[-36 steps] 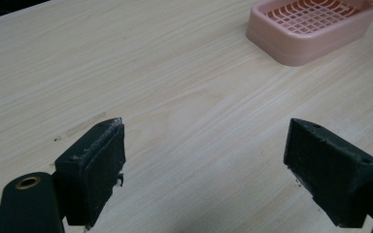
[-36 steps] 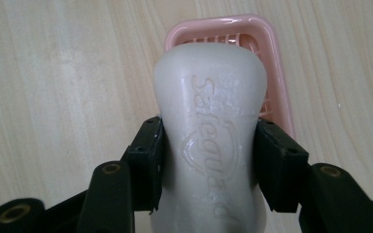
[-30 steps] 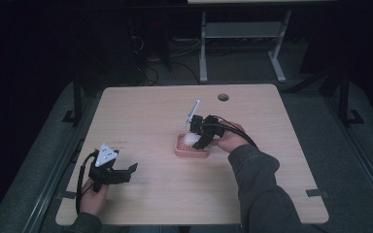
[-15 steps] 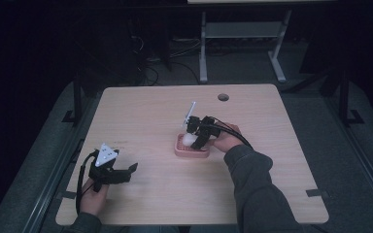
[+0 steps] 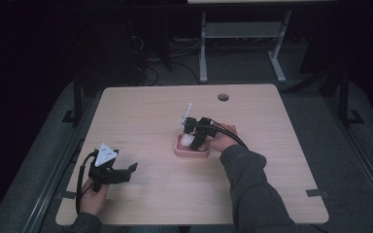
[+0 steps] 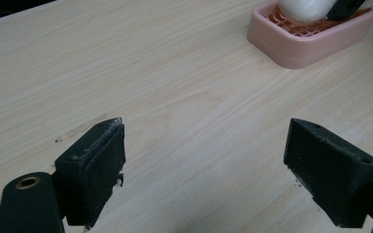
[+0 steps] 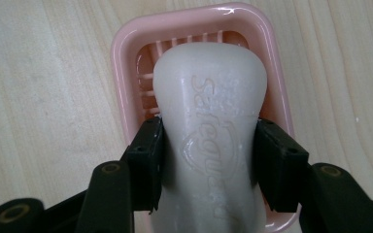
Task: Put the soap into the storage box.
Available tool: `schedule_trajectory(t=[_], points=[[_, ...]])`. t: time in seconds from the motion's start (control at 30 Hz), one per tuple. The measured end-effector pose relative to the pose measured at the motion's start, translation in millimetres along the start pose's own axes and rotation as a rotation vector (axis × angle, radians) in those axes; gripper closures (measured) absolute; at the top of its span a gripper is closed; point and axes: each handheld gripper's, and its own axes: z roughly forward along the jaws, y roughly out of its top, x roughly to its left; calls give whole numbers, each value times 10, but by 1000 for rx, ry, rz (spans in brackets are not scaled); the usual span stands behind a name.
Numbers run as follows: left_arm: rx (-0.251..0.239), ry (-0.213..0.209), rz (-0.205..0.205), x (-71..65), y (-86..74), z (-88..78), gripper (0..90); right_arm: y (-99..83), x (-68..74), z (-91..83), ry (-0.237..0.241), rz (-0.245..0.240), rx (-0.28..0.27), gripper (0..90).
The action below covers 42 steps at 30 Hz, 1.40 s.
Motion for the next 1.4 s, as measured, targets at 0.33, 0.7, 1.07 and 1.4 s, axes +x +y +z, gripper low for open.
schedule_trajectory(t=[0.33, 0.7, 1.07, 1.4], points=[[-7, 2, -2, 5, 0, -3, 147, 16, -13, 49, 4, 15, -6, 482], [-10, 2, -6, 1, 1, -8, 146, -3, -11, 62, 13, 13, -5, 481], [-11, 4, -12, 5, 2, -11, 147, -18, -10, 2, 30, 38, -48, 440], [-4, 5, -3, 6, 0, -9, 147, -90, -19, -112, 46, 69, -79, 389]])
